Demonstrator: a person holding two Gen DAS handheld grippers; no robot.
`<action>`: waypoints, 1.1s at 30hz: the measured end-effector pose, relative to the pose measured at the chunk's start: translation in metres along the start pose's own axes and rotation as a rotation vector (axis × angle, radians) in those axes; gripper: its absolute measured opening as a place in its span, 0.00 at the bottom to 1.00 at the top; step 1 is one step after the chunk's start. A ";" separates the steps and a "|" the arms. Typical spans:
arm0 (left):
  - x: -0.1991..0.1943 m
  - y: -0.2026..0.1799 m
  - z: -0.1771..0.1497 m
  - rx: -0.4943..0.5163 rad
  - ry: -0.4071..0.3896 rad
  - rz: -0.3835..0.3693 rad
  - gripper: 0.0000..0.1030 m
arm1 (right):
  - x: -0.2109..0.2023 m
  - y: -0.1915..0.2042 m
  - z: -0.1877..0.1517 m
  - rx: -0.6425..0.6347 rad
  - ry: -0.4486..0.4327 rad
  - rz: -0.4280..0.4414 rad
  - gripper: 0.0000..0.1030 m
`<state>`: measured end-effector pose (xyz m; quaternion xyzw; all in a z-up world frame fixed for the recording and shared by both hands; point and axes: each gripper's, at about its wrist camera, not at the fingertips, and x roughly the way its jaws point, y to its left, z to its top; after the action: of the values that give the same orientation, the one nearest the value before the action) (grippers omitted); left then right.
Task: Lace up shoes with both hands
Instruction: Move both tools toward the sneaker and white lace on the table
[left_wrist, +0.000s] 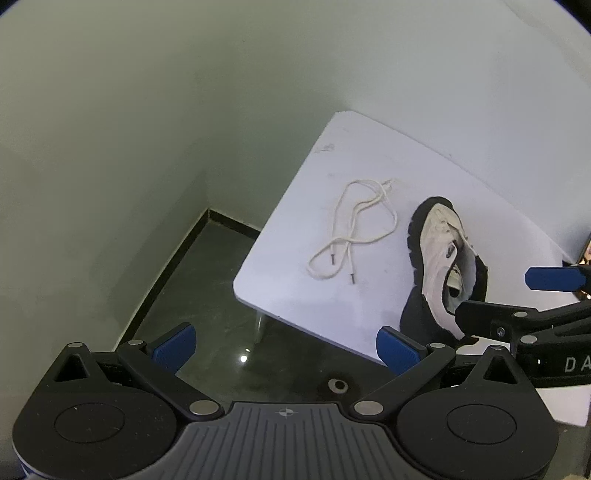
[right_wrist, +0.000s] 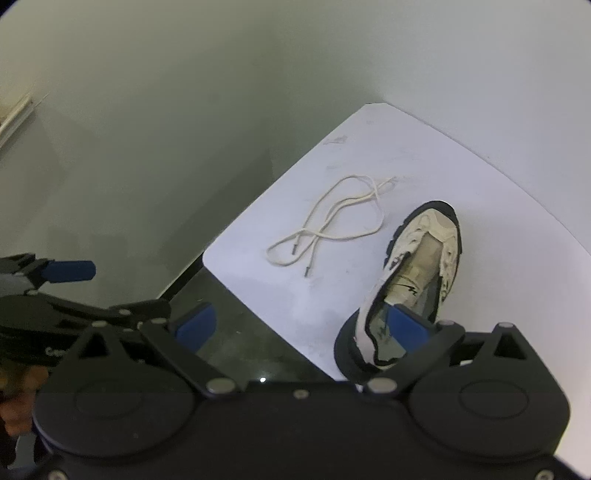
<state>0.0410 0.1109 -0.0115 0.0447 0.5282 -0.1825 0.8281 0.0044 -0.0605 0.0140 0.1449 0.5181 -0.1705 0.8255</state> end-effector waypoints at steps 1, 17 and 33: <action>0.000 0.000 0.000 0.002 -0.001 -0.001 1.00 | 0.000 -0.001 -0.001 0.005 0.000 -0.001 0.98; -0.004 0.018 -0.004 -0.084 0.013 0.052 1.00 | 0.019 0.012 0.010 -0.022 0.021 0.064 0.98; 0.003 -0.007 -0.009 -0.036 0.025 0.073 1.00 | 0.015 -0.008 -0.005 0.012 0.051 0.015 1.00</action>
<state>0.0319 0.1058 -0.0175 0.0513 0.5397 -0.1423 0.8281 0.0030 -0.0680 -0.0024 0.1582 0.5367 -0.1636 0.8125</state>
